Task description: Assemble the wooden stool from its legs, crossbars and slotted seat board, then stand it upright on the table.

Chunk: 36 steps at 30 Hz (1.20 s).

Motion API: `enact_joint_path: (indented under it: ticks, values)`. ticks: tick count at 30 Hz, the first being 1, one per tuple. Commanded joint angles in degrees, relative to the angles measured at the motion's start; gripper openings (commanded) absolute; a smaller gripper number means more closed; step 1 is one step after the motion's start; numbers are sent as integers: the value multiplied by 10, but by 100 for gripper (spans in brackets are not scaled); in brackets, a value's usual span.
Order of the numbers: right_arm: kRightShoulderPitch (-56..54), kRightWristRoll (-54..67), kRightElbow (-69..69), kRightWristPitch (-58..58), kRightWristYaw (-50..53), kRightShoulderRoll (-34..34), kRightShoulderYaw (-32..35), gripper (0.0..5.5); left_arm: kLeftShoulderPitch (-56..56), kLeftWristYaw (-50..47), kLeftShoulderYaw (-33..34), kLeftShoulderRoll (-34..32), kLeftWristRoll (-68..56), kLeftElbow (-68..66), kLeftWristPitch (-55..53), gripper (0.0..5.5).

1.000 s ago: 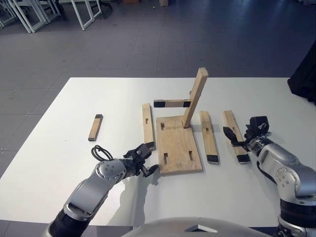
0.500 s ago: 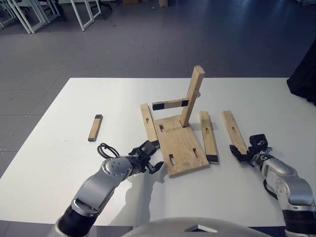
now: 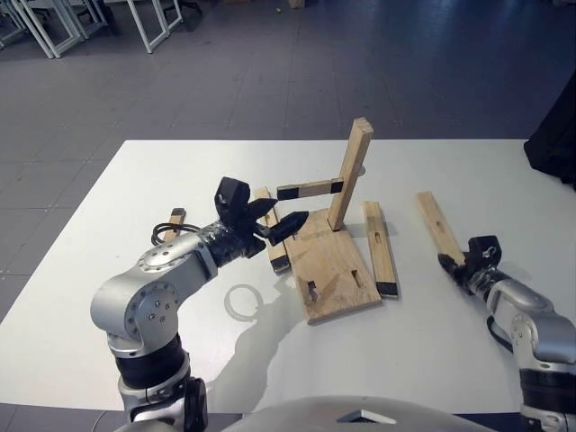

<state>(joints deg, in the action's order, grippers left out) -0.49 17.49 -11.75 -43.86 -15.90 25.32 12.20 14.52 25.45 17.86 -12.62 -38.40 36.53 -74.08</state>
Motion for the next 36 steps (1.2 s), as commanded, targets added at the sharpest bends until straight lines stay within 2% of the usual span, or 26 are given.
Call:
enact_joint_path:
  ticks: [1,5,10,21,31,34,36]
  values:
    - [-175,112,-133,-11,4,-25,52,202,76,19,98,42,-154,-79,-61,422]
    - [-248,362,-185,-95,-22,-59,82,202,118,16,152,49,-363,-189,-84,422]
    - [-226,523,-215,-162,-38,-48,25,202,129,-14,121,9,-512,-264,-51,422]
    - [-204,616,-232,-163,-11,-27,-64,202,109,-64,32,-59,-607,-271,47,422]
    - [-196,703,-154,-160,-7,17,-75,202,77,19,3,-133,-670,-269,62,248]
    - [-201,730,-121,-155,1,26,-67,202,66,53,-2,-155,-651,-273,58,234]
    - [-207,759,-104,-154,3,35,-55,257,58,72,-1,-165,-621,-279,65,230]
